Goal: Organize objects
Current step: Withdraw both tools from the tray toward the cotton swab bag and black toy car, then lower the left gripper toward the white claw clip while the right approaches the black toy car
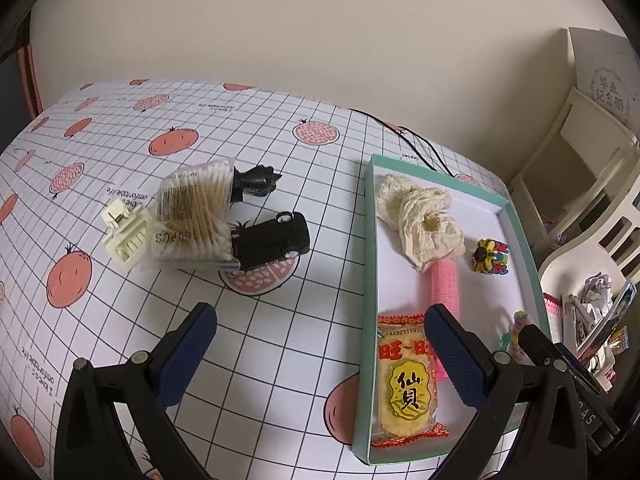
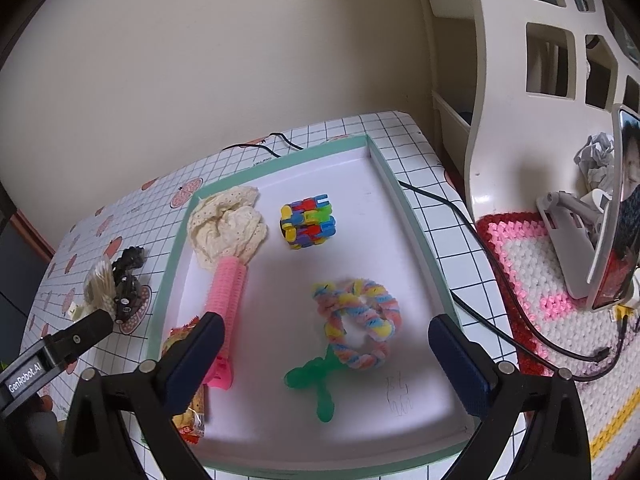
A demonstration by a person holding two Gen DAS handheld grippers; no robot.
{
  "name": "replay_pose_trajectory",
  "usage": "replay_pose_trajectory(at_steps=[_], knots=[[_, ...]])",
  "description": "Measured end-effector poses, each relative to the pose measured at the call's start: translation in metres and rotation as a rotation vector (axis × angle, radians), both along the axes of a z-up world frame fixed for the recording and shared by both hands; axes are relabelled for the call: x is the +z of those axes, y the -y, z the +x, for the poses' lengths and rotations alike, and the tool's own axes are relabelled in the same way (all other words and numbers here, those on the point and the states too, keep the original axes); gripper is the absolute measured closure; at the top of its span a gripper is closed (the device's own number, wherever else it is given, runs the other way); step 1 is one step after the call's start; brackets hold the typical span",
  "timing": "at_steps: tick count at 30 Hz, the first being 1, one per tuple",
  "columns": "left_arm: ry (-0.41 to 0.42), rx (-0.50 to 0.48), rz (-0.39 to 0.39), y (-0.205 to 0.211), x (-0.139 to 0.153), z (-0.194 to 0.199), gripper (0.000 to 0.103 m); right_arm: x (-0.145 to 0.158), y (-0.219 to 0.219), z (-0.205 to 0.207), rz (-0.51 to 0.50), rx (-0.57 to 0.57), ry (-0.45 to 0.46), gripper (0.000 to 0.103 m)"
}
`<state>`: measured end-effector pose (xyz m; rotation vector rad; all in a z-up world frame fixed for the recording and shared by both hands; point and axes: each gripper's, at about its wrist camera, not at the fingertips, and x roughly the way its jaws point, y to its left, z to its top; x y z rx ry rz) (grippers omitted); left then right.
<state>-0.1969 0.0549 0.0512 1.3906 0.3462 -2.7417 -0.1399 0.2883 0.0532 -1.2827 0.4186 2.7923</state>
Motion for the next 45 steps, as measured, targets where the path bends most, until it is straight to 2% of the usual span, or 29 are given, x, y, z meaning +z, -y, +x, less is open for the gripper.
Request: replay_pose_trajectory(at_steps=[12, 20, 28, 32, 39, 45], knots=[[-0.036, -0.034, -0.042, 0.007, 0.009, -0.003, 0.000, 0.008, 0.017, 0.000, 0.028, 0.041, -0.023, 0.000], [-0.066, -0.037, -0.024, 0.020, 0.021, -0.008, 0.000, 0.016, 0.031, -0.002, 0.054, 0.073, -0.042, 0.000], [-0.113, -0.037, 0.040, 0.036, 0.044, -0.013, 0.000, 0.046, 0.046, -0.006, 0.030, 0.088, -0.104, 0.000], [-0.150, -0.031, 0.039, 0.040, 0.056, -0.015, 0.000, 0.064, 0.053, -0.008, 0.011, 0.102, -0.137, 0.000], [-0.144, -0.030, 0.053, 0.058, 0.064, -0.031, 0.000, 0.086, 0.074, -0.022, 0.007, 0.146, -0.178, 0.000], [-0.113, -0.035, 0.071, 0.079, 0.066, -0.046, 0.000, 0.087, 0.102, -0.040, 0.019, 0.205, -0.159, 0.000]])
